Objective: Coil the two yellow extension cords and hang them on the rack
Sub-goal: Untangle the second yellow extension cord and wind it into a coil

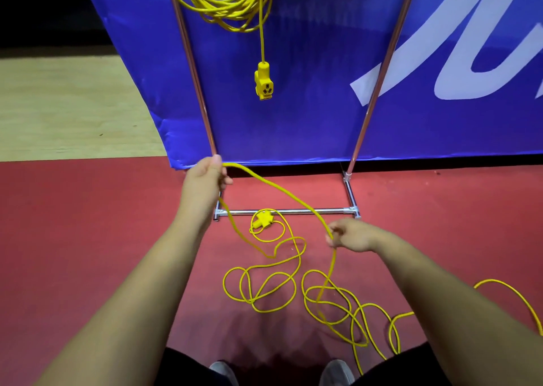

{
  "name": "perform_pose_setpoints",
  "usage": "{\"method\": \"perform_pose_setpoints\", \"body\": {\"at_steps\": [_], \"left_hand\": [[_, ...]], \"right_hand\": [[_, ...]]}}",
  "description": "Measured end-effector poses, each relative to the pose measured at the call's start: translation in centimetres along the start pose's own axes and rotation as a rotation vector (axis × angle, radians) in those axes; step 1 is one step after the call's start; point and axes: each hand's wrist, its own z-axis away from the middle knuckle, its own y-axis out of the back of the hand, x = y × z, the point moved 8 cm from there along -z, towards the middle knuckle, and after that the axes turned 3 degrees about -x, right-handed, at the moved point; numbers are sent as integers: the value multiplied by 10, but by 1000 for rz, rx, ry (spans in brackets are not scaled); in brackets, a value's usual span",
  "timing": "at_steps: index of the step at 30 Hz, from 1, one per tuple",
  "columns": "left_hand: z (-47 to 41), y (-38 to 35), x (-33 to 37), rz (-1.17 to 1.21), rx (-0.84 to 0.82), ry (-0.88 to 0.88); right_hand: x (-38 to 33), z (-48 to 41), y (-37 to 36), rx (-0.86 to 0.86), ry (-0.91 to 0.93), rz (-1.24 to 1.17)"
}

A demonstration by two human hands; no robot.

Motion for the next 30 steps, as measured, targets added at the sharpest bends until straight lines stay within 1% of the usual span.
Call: {"method": "perform_pose_setpoints", "body": {"at_steps": [1,3,4,5,6,7,9,11,12,13,14,17,18,19,21,22,23,24,25,27,29,30], "left_hand": [[-4,7,-3,-136,6,-11],[-8,13,-3,-612,-15,-94],[-5,6,2,-776,-43,-180],[-1,-7,5,-835,-111,-282],[7,-24,7,-794,-207,-337],[17,-42,7,-704,-313,-339],[38,-78,2,-578,-526,-230],[54,-98,-5,-631,-664,-162],[56,-99,-3,-639,-682,-167],[55,-96,-1,-597,-666,-159],[50,-89,5,-505,-598,-155],[24,-42,20,-119,-237,-113],[18,-30,19,-113,-168,-111],[14,-22,15,-217,-147,-108],[9,-14,3,-562,-145,-120],[8,-14,1,-689,-148,-145],[10,-19,3,-766,-157,-197],[13,-29,3,-765,-206,-251],[17,-41,6,-704,-273,-273],[31,-70,2,-542,-471,-201],[48,-94,-8,-530,-673,-124],[53,-99,-12,-542,-738,-106]], "right_hand": [[16,3,-1,15,-38,-58],[21,10,3,70,-30,-181],[12,12,7,101,1,-243],[-5,14,12,129,49,-288],[-28,17,17,150,117,-296],[-53,21,20,167,192,-269],[-99,28,23,183,342,-222],[-122,32,28,219,427,-235],[-123,33,31,235,432,-255],[-117,32,34,230,414,-257],[-103,28,35,206,370,-225],[-31,16,23,70,132,-14],[-10,16,19,45,54,9],[5,16,17,49,2,4],[13,15,20,99,-30,-55],[8,14,22,130,-18,-124],[-4,13,23,142,18,-184],[-21,13,23,141,84,-211],[-45,15,21,134,163,-197],[-91,22,17,135,324,-148],[-120,27,23,202,430,-168],[-125,28,27,229,453,-206]]}}
